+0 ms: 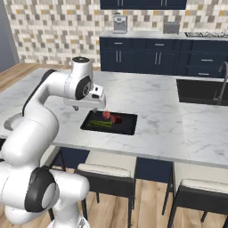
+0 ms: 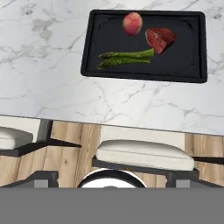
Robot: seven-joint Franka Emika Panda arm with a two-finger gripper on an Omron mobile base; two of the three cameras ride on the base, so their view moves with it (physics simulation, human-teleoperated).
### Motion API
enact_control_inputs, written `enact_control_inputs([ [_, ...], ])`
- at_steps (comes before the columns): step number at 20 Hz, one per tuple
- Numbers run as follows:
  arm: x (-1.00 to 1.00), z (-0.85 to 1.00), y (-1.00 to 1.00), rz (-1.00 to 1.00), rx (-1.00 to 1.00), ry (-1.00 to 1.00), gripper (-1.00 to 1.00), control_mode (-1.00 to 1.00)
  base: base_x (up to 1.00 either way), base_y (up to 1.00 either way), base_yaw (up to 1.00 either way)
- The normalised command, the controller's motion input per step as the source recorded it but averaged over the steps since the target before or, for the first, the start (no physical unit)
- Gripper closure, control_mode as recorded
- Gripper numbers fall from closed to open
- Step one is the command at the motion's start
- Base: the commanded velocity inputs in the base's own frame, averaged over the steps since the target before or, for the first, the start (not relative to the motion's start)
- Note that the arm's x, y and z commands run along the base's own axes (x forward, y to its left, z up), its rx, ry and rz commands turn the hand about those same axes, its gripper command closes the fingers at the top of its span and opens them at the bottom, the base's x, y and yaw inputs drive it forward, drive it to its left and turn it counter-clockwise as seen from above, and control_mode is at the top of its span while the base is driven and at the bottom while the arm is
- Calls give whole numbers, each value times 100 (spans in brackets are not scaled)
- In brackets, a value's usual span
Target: Create a steak meal by picking up the steak and asparagus from the tray and placing them on the plate. Leave the peach on the tray.
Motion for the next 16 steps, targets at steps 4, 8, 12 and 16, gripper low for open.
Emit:
enact_control_inputs([
  [4,16,-43,6,-2,0,1,-100,-100,0,0,0],
  [8,21,-38,31,-16,1,2,-100,-100,0,0,0],
  [12,23,-37,17,-24,10,3,-100,-100,0,0,0],
  [16,42,-44,5,-31,8,2,-100,-100,0,0,0],
])
